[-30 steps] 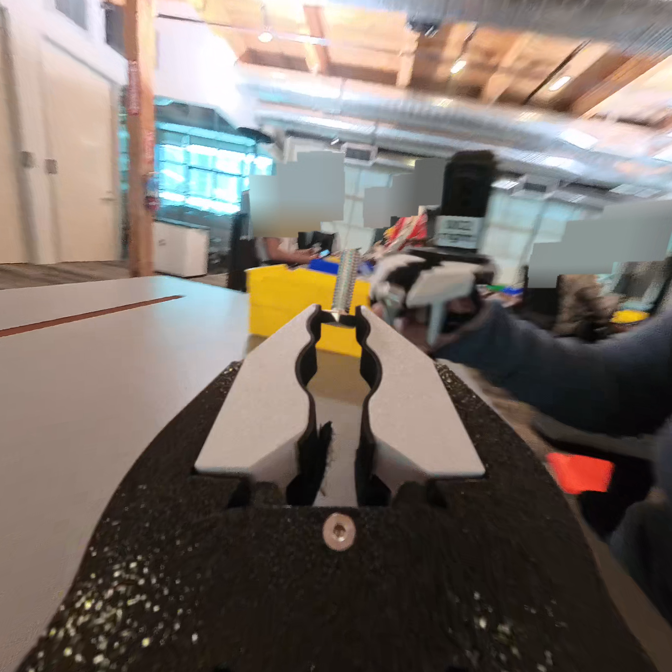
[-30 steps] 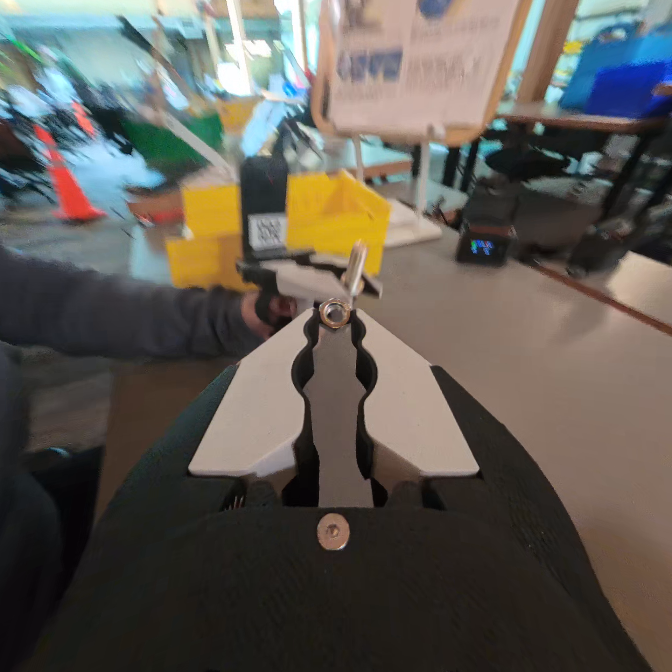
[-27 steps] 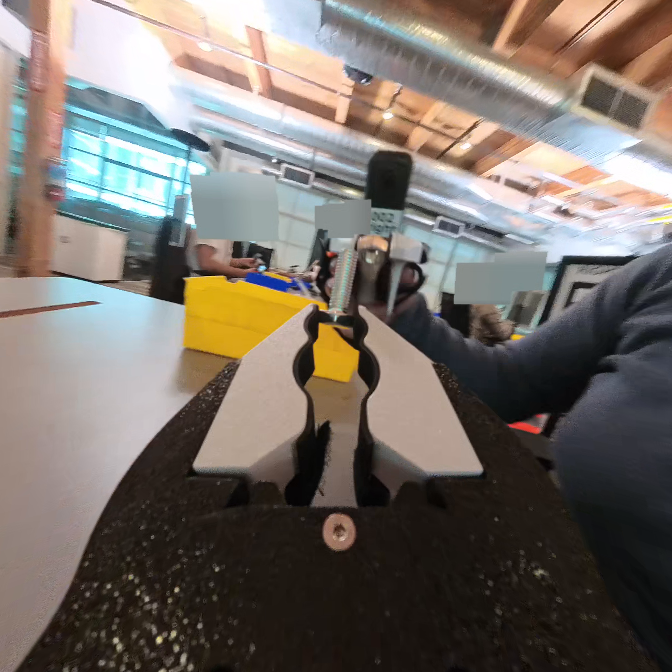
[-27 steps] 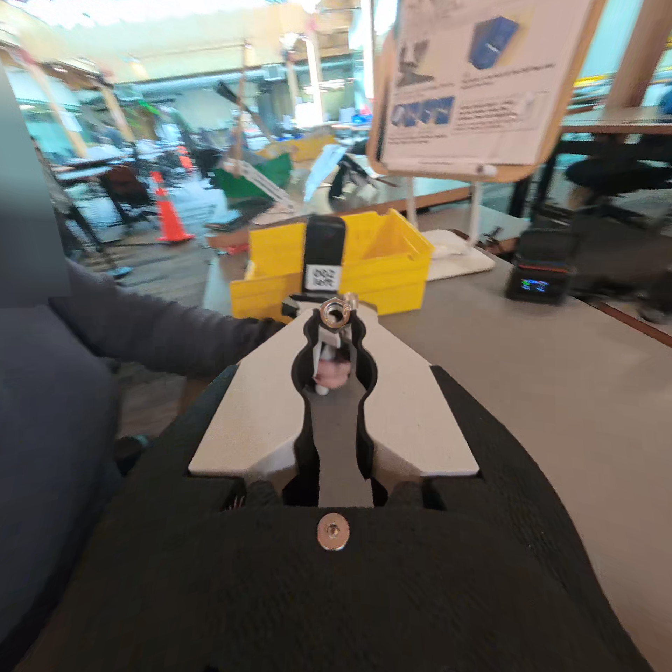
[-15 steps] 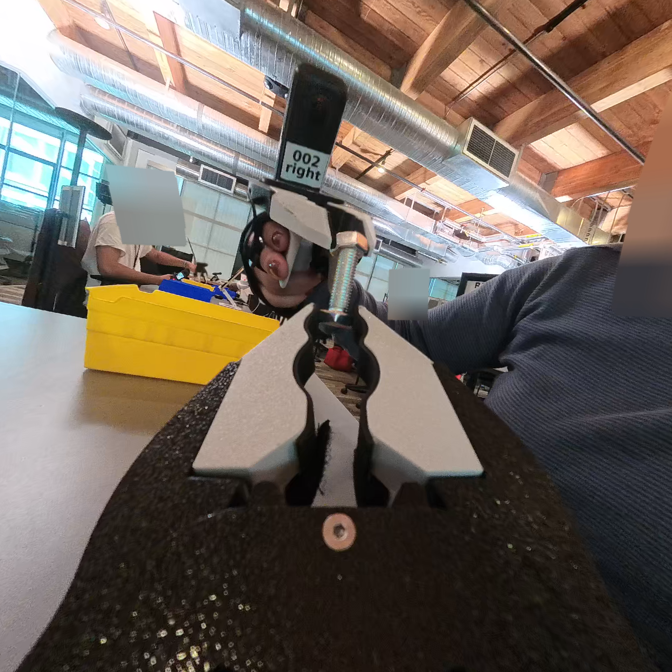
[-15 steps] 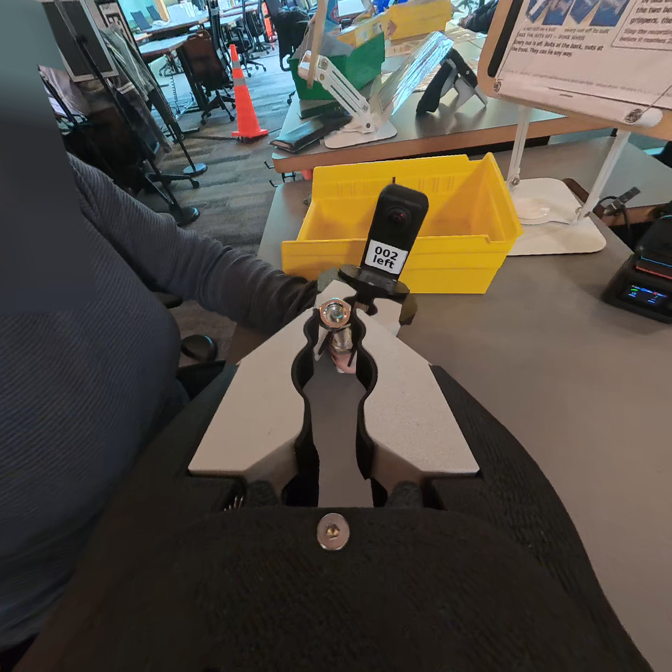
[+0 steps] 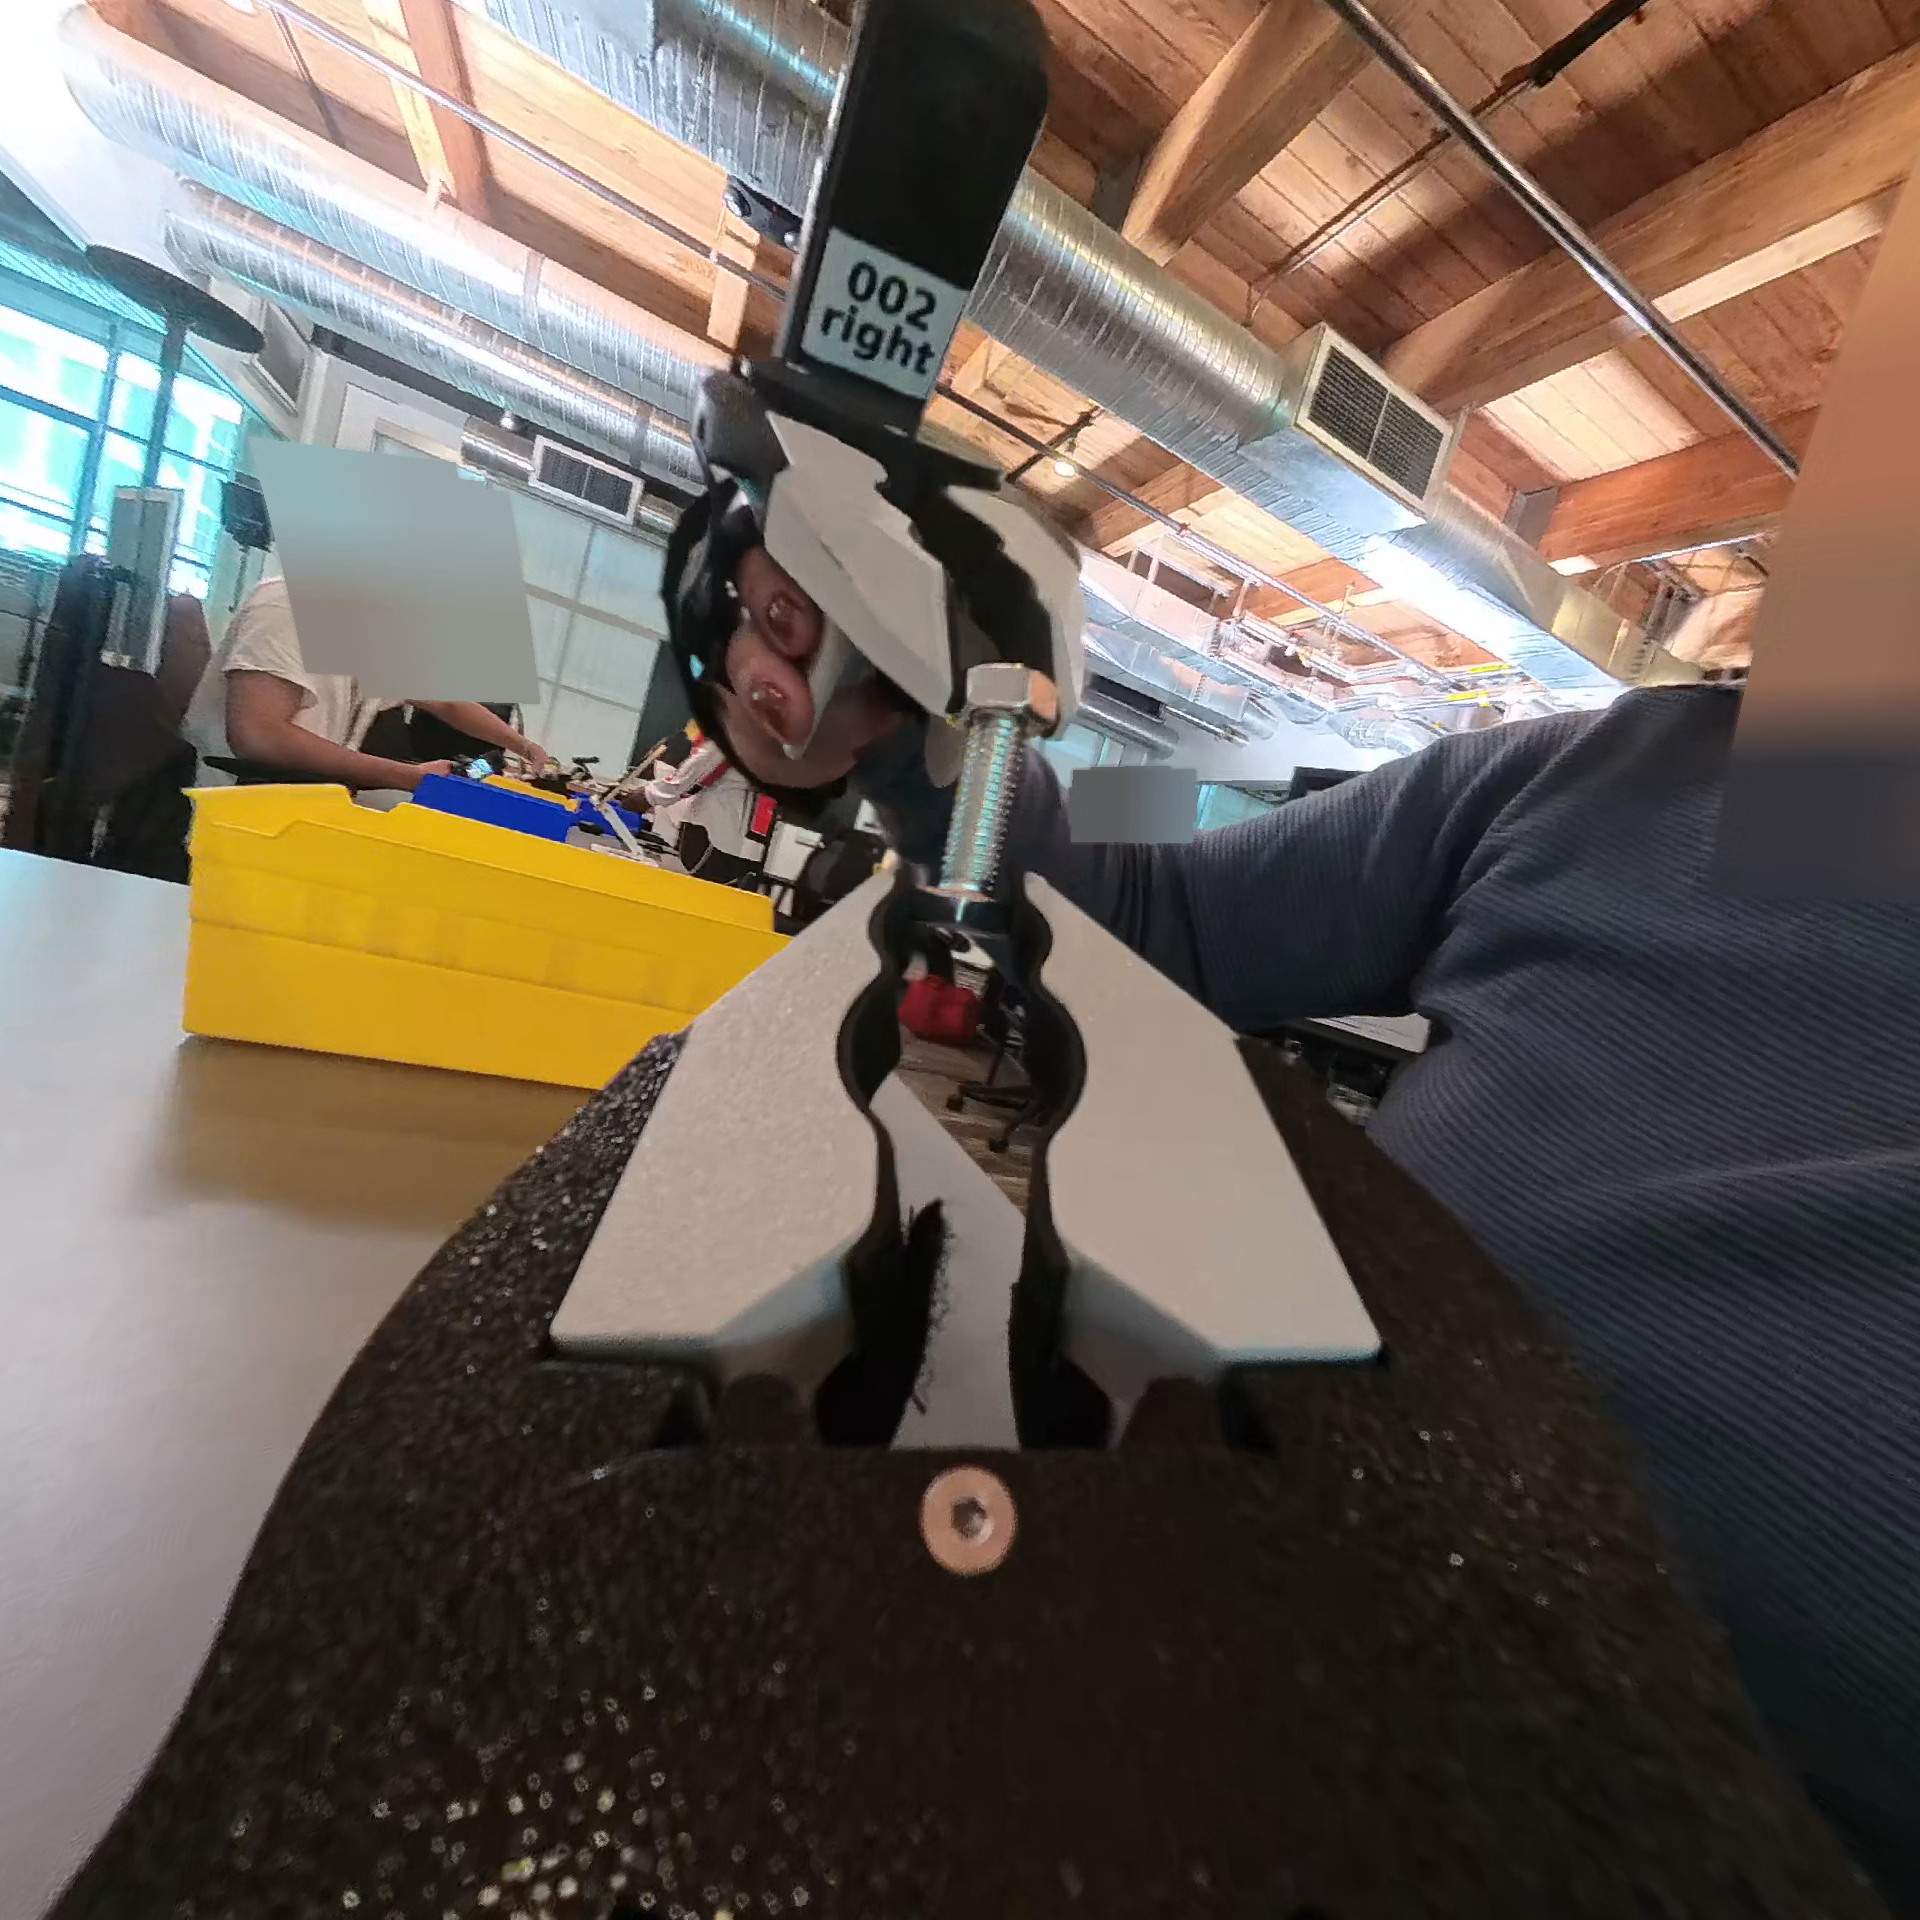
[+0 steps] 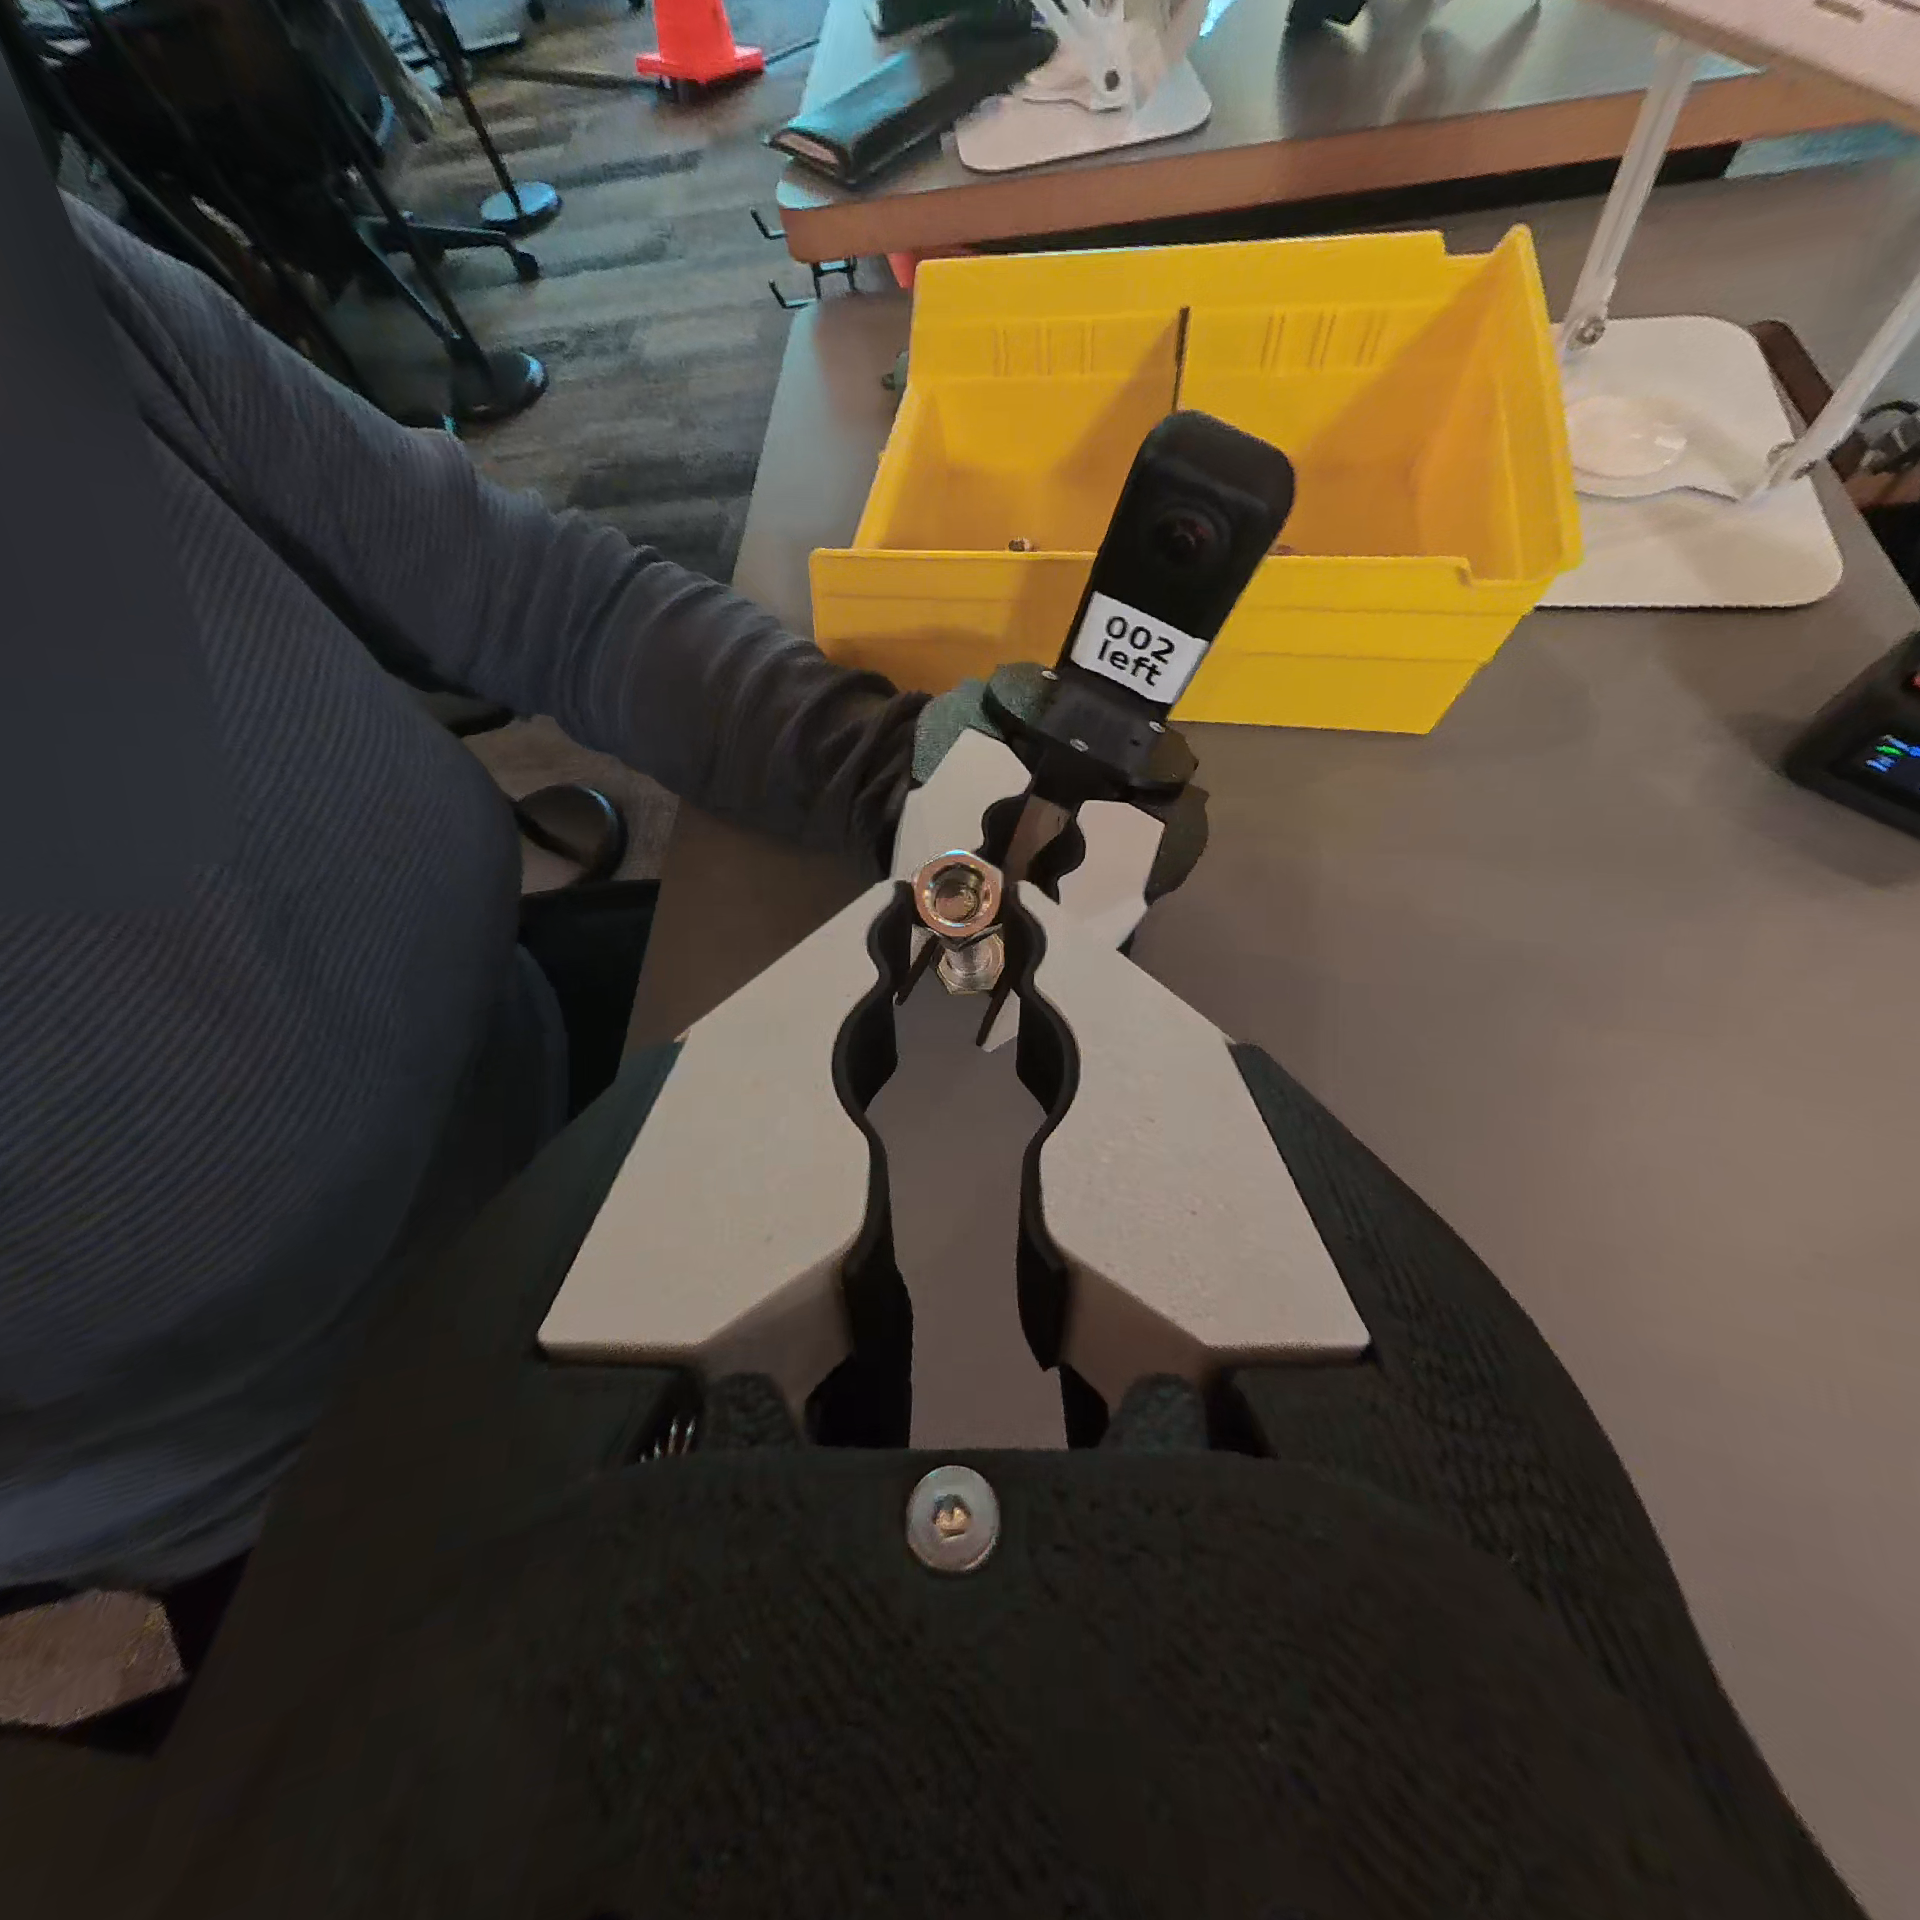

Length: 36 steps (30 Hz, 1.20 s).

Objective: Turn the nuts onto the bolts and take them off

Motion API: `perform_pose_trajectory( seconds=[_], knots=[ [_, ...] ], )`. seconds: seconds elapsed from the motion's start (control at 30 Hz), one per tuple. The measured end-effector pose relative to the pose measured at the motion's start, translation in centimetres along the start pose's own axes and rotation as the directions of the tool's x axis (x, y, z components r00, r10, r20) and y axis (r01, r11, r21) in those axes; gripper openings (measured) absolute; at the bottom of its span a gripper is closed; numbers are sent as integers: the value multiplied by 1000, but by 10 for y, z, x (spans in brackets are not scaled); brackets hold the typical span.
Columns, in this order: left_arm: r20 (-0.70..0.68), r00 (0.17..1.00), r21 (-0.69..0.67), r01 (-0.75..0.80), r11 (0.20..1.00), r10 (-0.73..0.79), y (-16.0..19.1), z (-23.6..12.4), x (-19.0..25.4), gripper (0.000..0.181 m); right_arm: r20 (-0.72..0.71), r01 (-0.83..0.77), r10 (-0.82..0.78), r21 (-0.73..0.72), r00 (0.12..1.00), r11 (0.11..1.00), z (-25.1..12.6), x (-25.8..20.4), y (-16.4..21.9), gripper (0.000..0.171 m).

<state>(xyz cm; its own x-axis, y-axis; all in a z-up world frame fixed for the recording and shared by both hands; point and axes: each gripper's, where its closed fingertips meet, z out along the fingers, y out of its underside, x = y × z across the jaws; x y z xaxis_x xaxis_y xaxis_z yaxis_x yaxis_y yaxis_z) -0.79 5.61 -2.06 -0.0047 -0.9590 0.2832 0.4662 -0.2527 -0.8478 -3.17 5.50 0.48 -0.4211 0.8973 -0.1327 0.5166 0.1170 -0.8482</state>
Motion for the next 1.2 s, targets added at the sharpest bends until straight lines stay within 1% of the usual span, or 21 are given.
perform_pose_trajectory(
  seconds=[0.13, 0.2, 0.3, 0.4, 0.47, 0.67, 0.93, 1.0, 1.07, 1.13, 1.2],
  knots=[
    [103, 992, 26, -72, 997, 69, -7, -4, -11, 15, -134, -66, 68, 14, 989, 998, 1, 12, -4, 16],
    [166, 981, 37, -112, 993, 105, -11, -7, -17, 15, -221, -125, 130, 37, 967, 992, 2, 19, -6, 16],
    [269, 948, 18, -182, 983, 171, -13, -12, -28, 16, -328, -198, 207, 61, 922, 978, 2, 29, -4, 16],
    [359, 899, -20, -260, 966, 249, -14, -15, -35, 15, -380, -248, 261, 86, 887, 965, 2, 35, -3, 16],
    [390, 880, -33, -282, 959, 272, -14, -16, -38, 15, -398, -257, 272, 92, 876, 962, 2, 37, -2, 16],
    [367, 904, 1, -239, 971, 222, -13, -16, -38, 15, -410, -243, 261, 97, 874, 965, 2, 39, -1, 16],
    [337, 919, 6, -221, 975, 206, -11, -13, -36, 16, -404, -232, 257, 110, 878, 966, 3, 39, -5, 20],
    [323, 927, 19, -209, 978, 192, -12, -13, -34, 16, -418, -212, 245, 125, 875, 969, 1, 40, -8, 29],
    [280, 947, 52, -178, 983, 157, -14, -12, -29, 16, -398, -159, 212, 162, 892, 974, -2, 37, -15, 43],
    [184, 979, 99, -112, 989, 92, -18, -9, -18, 15, -335, -86, 166, 240, 927, 967, -1, 27, -24, 60],
    [94, 995, 126, -54, 991, 42, -20, -7, -7, 15, -265, -41, 133, 327, 955, 944, 1, 16, -30, 72]
  ],
)
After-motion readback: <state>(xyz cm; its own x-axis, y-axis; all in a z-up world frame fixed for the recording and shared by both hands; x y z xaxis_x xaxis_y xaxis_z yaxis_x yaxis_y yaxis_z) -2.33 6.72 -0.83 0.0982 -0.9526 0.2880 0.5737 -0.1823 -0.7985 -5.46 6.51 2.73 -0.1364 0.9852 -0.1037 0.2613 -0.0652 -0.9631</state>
